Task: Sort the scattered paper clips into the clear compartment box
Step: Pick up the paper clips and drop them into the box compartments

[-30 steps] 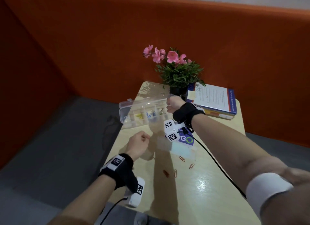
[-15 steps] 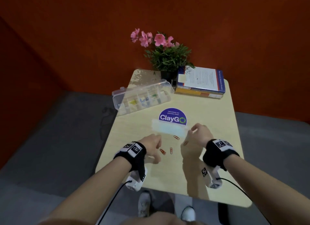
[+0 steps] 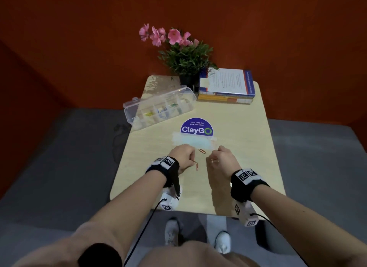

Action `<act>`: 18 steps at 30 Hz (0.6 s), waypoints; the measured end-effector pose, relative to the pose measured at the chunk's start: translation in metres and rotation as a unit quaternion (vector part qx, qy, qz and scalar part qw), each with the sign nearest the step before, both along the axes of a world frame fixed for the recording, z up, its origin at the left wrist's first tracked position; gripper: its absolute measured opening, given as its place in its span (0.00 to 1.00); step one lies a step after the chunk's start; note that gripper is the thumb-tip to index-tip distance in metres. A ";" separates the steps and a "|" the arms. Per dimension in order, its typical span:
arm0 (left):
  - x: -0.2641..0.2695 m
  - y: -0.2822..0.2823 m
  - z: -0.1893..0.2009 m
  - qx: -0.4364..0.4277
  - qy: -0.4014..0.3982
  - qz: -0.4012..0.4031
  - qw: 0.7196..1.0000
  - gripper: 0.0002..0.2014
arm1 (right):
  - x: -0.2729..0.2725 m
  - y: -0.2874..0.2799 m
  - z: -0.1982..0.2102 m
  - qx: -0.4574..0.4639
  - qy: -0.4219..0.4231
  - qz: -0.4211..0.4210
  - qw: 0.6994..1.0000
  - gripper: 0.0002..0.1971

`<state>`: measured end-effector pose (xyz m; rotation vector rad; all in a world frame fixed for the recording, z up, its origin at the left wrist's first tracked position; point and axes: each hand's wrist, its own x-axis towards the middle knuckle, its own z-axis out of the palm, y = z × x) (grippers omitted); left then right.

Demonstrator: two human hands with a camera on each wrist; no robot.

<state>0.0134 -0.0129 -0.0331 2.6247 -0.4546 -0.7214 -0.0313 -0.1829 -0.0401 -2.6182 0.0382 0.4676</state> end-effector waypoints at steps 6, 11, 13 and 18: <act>0.002 0.021 -0.006 -0.078 0.038 0.107 0.990 0.09 | 0.005 0.008 -0.002 -0.022 0.013 -0.006 1.000 0.13; 0.000 0.034 -0.005 -0.112 0.059 0.139 0.982 0.08 | 0.010 -0.001 0.004 -0.029 -0.002 0.033 0.999 0.11; -0.002 0.033 -0.003 -0.116 0.059 0.130 0.983 0.10 | 0.010 -0.008 0.006 -0.006 -0.015 0.018 1.000 0.10; -0.008 0.015 -0.002 -0.140 0.058 0.123 0.981 0.13 | 0.023 -0.004 0.003 0.113 -0.016 -0.135 0.984 0.07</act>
